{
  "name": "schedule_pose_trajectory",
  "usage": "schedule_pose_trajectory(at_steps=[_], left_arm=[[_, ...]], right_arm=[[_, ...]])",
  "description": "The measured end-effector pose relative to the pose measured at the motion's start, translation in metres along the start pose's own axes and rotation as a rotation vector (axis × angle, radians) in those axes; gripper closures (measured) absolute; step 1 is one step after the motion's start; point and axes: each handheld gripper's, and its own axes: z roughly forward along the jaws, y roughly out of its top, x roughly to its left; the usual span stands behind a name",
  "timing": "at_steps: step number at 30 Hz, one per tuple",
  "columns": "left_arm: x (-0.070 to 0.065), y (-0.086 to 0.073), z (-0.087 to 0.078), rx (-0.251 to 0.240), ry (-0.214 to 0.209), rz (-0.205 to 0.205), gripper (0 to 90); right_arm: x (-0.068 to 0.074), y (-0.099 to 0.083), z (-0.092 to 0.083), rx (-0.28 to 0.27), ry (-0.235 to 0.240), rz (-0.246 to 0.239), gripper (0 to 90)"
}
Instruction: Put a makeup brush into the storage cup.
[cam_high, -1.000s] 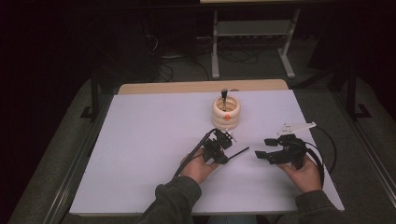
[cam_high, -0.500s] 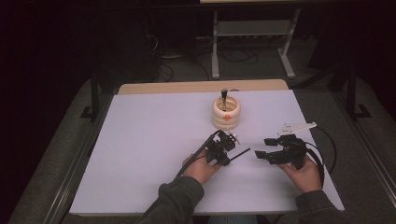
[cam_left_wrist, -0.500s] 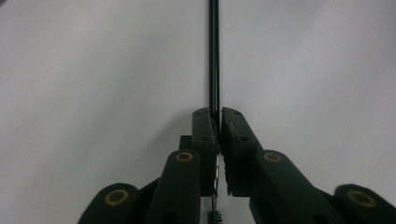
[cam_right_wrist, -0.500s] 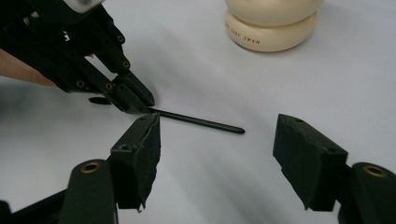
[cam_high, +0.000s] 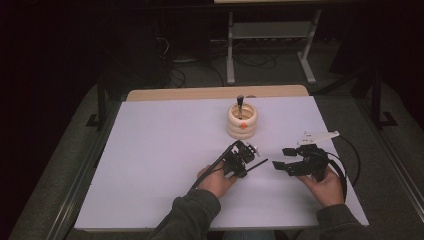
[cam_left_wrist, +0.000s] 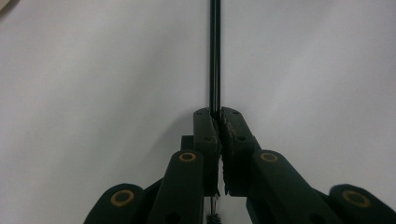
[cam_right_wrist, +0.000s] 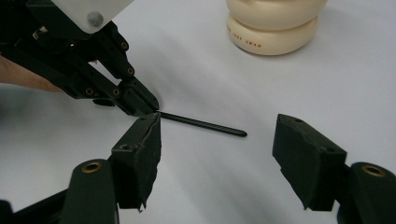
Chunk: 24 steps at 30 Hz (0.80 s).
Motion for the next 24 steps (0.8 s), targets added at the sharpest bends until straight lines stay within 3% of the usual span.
schedule_pose_trajectory(at_steps=[11,21,24], left_arm=[[0.011,-0.01,-0.016,-0.011,-0.034,0.01,86.3],[0.027,-0.035,-0.055,-0.04,-0.038,0.019,86.2],[0.033,-0.044,-0.066,-0.065,-0.058,0.005,86.3]], right_arm=[[0.002,0.002,-0.002,-0.019,0.025,-0.001,32.1],[0.018,0.015,0.005,0.009,0.073,-0.059,31.8],[0.025,0.022,0.006,0.02,0.083,-0.082,31.6]])
